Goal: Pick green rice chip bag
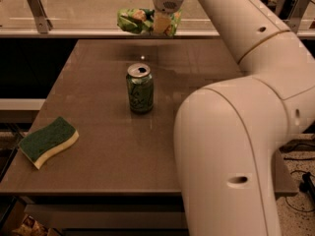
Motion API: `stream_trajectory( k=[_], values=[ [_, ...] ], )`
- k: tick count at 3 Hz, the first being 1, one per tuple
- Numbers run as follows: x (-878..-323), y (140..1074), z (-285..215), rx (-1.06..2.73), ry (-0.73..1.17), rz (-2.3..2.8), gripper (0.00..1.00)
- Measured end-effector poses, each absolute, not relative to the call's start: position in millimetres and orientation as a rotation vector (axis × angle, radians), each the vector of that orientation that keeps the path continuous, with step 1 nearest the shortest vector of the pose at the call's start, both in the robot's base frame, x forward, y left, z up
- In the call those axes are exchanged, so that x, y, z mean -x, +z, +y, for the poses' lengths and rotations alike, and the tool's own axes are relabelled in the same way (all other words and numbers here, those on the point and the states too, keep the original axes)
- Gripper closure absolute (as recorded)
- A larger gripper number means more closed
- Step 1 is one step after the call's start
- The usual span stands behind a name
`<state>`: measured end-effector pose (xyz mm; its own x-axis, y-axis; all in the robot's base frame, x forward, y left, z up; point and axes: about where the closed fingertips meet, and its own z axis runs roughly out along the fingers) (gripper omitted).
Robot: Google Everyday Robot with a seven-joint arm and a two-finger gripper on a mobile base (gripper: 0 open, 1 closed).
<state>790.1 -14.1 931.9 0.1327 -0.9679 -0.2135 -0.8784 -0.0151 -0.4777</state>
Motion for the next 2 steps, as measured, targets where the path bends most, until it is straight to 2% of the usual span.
stream_trajectory(
  k=[1, 2],
  values=[
    [-767.0, 961.3, -30.8, 1.833, -0.322, 1.774, 1.00],
    [-767.0, 961.2, -30.8, 1.834, -0.322, 1.774, 1.00]
  ],
)
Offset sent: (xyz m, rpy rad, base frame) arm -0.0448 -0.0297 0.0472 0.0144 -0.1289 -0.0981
